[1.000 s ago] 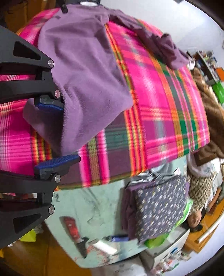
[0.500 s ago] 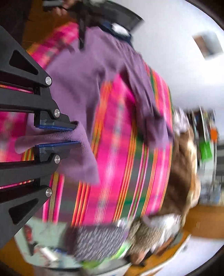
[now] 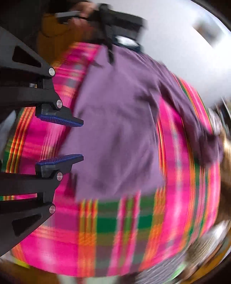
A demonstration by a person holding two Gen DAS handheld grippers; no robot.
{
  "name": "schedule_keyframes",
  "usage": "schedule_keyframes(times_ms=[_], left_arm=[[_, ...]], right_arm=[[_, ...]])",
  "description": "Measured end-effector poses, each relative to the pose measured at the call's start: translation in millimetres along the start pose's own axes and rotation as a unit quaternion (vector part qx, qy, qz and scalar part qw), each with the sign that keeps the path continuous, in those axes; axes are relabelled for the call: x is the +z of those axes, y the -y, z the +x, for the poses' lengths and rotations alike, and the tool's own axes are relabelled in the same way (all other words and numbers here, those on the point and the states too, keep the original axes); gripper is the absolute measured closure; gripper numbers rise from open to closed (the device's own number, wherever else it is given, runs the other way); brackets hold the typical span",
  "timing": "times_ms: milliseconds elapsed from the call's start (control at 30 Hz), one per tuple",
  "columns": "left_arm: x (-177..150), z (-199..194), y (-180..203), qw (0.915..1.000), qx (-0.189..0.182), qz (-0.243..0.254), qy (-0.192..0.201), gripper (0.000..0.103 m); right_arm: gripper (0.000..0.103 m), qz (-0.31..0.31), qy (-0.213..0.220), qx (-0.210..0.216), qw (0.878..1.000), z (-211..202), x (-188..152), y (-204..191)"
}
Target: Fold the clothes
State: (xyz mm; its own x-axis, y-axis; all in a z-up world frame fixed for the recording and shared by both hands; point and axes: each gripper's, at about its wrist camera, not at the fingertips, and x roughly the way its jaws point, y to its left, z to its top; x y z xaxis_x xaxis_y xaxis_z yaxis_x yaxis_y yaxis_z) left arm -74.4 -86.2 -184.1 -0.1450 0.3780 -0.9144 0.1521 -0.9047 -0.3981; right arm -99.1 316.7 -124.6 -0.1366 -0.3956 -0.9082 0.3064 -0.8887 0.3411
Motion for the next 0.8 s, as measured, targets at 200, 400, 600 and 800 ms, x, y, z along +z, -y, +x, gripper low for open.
schedule_keyframes(times_ms=[200,400,600,800], left_arm=[[3.6,4.2,2.4,0.9994,-0.001,0.032,-0.016,0.097],[0.1,3.9,6.4,0.9991,0.004,0.038,-0.02,0.097],[-11.2,5.0,11.6,0.9996,0.015,0.018,-0.015,0.097],[-27.1,6.9,27.0,0.9996,0.019,-0.017,-0.008,0.097]], right_arm=[[0.07,0.158,0.03,0.018,0.987,11.0,-3.9,45.5],[0.07,0.147,0.034,0.02,0.988,25.1,-0.4,37.8],[0.07,0.105,0.053,0.015,0.993,30.9,25.2,32.5],[0.068,0.067,0.024,0.038,0.997,48.8,43.5,39.8]])
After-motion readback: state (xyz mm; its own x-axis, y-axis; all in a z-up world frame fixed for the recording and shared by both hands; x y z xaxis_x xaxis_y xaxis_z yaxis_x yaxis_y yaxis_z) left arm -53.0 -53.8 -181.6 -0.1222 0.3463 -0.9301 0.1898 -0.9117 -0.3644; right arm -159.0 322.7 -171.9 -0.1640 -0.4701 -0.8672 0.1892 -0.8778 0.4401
